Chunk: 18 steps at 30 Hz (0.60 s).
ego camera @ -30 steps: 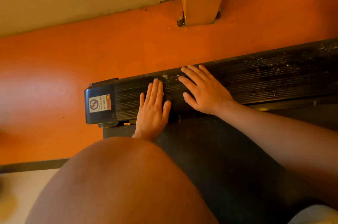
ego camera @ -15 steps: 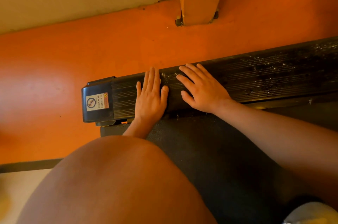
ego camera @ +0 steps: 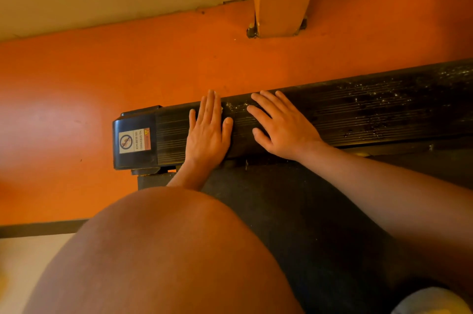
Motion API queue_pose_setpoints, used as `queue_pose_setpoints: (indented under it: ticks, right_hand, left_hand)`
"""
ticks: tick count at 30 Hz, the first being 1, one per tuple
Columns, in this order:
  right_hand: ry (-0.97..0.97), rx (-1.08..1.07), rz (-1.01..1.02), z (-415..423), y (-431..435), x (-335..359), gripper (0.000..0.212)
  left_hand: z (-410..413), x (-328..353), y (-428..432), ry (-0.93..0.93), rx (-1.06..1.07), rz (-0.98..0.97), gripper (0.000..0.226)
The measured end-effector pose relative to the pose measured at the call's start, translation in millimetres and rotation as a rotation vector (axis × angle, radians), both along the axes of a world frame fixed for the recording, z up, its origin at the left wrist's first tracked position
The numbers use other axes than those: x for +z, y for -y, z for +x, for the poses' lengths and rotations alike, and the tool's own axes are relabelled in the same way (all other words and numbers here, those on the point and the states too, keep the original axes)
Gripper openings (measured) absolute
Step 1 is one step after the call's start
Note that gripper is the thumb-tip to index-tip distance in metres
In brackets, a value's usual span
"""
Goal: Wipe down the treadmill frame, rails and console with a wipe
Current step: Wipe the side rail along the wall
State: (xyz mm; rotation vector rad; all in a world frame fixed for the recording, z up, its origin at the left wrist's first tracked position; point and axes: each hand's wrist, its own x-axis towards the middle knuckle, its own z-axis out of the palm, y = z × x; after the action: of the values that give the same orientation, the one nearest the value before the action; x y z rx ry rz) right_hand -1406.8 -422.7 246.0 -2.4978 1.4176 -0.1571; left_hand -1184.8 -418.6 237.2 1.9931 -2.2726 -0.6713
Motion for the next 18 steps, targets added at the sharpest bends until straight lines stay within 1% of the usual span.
queue_pose_setpoints:
  ticks: [2,6,8,10,12,14,16,18]
  right_hand:
    - [-0.002,0.002,-0.002,0,0,0,0.056]
    - [0.014,0.004,-0.005,0,0,0,0.055]
    - [0.018,0.001,-0.010,0,0,-1,0.055]
    - [0.014,0.005,-0.019,-1,0,-2,0.055]
    - [0.008,0.004,-0.021,-1,0,-2,0.055]
    - [0.001,0.003,-0.013,0,0,-1,0.055]
    - [-0.007,0.001,-0.009,0,0,-1,0.056]
    - [-0.001,0.001,-0.009,0,-1,0,0.056]
  left_hand:
    - [-2,-1,-1,0.001,-0.005,0.003,0.064]
    - [2,0,-77,-0.031,-0.005,0.025,0.065]
    - [5,-1,-96,-0.025,-0.005,0.048,0.065]
    - [3,-2,-76,-0.016,-0.033,0.045,0.065]
    - [-5,-1,-38,-0.008,-0.059,0.013,0.065]
    - [-10,1,-7,-0.006,-0.048,-0.008,0.066]
    - [-11,2,-10,-0.017,-0.037,0.013,0.066]
    - [-10,8,-40,-0.051,-0.039,0.059,0.067]
